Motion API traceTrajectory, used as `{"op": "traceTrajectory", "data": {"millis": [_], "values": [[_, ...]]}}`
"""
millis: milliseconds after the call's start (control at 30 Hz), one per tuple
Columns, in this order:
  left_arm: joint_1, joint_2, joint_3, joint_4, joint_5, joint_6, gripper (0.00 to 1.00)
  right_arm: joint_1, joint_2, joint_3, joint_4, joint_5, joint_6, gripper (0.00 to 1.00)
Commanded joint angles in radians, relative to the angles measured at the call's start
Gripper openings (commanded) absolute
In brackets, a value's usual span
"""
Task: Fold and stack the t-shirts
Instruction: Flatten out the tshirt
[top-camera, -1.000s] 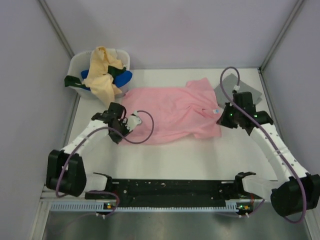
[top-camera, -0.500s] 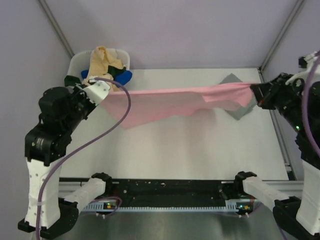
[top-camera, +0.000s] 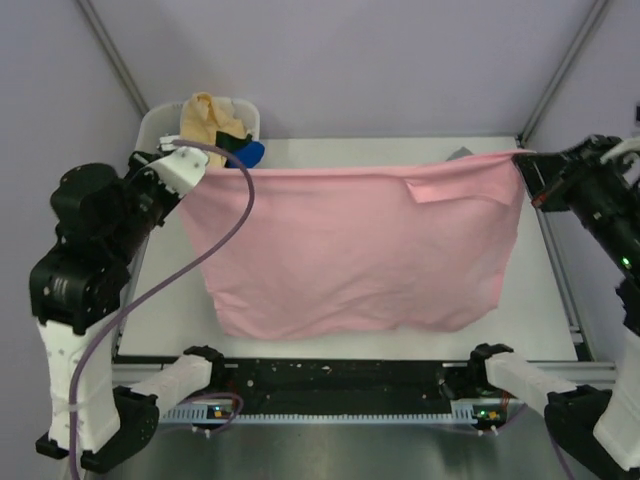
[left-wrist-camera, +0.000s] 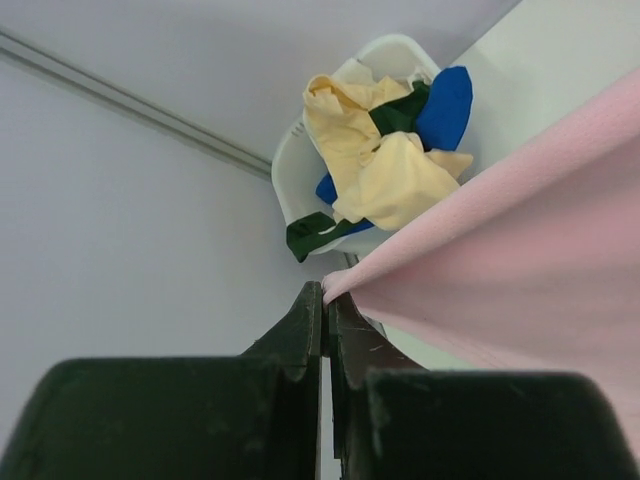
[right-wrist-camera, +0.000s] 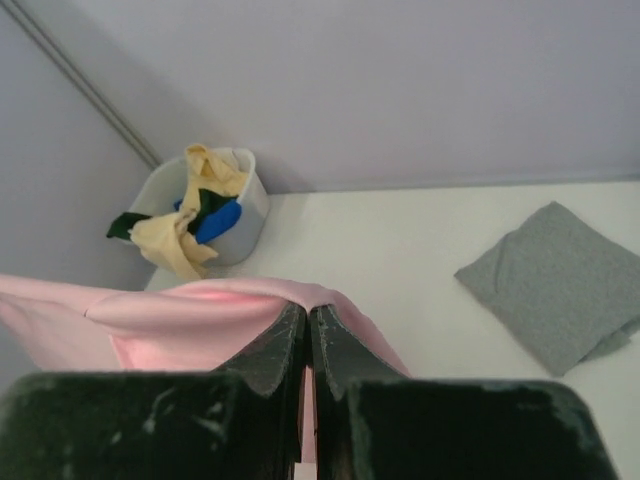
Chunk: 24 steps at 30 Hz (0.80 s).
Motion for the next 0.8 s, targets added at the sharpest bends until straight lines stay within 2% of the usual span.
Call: {"op": "traceTrajectory", "data": {"millis": [0, 100, 233, 300, 400, 533, 767], "values": [[0.007, 0.121, -0.111, 0.229, -0.16, 0.027, 0.0, -0.01, 0.189, -0.08, 0.138, 0.097, -0.016, 0.0], [0.01, 0.202, -0.124, 0.349, -0.214, 0.025, 0.0, -0.041, 0.313, -0.019, 0.178, 0.015, 0.004, 0.0], [0.028, 0.305, -0.023, 0.406, -0.23, -0.002, 0.0, -0.146, 0.476, 0.14, 0.192, -0.166, 0.099, 0.0], [0.043, 0.344, 0.039, 0.416, -0.227, -0.013, 0.0, -0.182, 0.516, 0.22, 0.192, -0.212, 0.135, 0.0], [0.056, 0.359, 0.083, 0.417, -0.208, -0.015, 0.0, -0.208, 0.499, 0.251, 0.19, -0.225, 0.142, 0.0], [0.057, 0.316, 0.033, 0.394, -0.127, -0.007, 0.0, -0.216, 0.398, 0.134, 0.186, -0.225, 0.115, 0.0], [0.057, 0.119, -0.328, 0.34, -0.011, 0.051, 0.0, -0.216, 0.091, -0.32, 0.077, -0.212, 0.046, 0.0]]}}
